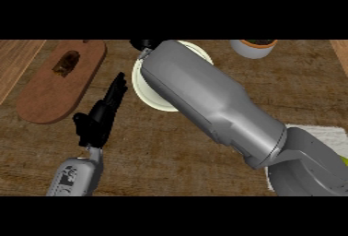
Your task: Pick the bell pepper from the placemat and place it in the bowl
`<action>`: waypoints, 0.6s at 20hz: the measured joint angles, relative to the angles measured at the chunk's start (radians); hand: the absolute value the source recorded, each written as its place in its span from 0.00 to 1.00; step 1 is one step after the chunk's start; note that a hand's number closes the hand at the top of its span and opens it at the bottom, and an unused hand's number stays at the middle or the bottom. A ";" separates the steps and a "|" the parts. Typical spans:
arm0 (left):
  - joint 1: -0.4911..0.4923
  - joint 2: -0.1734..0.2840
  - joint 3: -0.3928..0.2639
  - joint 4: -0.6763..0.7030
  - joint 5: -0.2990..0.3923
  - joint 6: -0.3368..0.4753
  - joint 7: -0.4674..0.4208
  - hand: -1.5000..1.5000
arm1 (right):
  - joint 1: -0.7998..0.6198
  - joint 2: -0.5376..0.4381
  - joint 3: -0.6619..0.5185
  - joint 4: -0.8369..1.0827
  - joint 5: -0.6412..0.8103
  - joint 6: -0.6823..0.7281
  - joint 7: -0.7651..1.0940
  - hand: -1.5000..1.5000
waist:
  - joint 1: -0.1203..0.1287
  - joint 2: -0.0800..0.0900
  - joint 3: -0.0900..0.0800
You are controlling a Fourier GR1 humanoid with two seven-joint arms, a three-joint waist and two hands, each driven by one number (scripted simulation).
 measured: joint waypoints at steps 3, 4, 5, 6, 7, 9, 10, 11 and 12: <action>0.014 -0.001 -0.004 -0.012 -0.001 -0.002 -0.006 0.50 | 0.030 -0.001 0.016 0.048 -0.004 -0.021 -0.018 1.00 | -0.004 0.002 0.001; 0.017 -0.002 -0.006 -0.017 0.000 -0.001 -0.004 0.50 | 0.039 -0.001 0.022 0.059 -0.005 -0.024 -0.019 1.00 | -0.007 0.001 0.001; 0.021 -0.004 -0.009 -0.028 -0.001 0.000 0.005 0.50 | 0.053 -0.001 0.032 0.067 -0.007 -0.026 -0.022 1.00 | -0.009 0.001 0.001; 0.028 -0.006 -0.011 -0.027 -0.003 0.002 -0.001 0.50 | 0.071 -0.001 0.036 0.077 -0.008 -0.038 -0.032 1.00 | -0.014 0.001 0.002; 0.040 -0.007 -0.010 -0.028 -0.002 0.003 -0.008 0.50 | 0.091 -0.001 0.044 0.076 -0.008 -0.044 -0.035 1.00 | -0.018 -0.001 0.002; 0.041 -0.011 -0.009 -0.022 -0.004 0.009 -0.016 0.50 | 0.120 -0.001 0.048 0.097 -0.016 -0.062 -0.046 1.00 | -0.021 0.002 0.002; 0.031 -0.009 -0.003 -0.021 -0.001 0.009 -0.008 0.50 | 0.136 -0.001 0.050 0.103 -0.020 -0.069 -0.051 1.00 | -0.023 0.002 0.002; 0.027 -0.005 0.002 -0.024 0.001 0.009 -0.005 0.50 | 0.151 0.000 0.044 0.111 -0.032 -0.077 -0.060 1.00 | -0.024 0.002 0.003; 0.026 -0.010 -0.003 -0.023 -0.006 0.015 -0.006 0.50 | 0.171 0.001 0.034 0.110 -0.051 -0.084 -0.072 1.00 | -0.026 0.003 0.003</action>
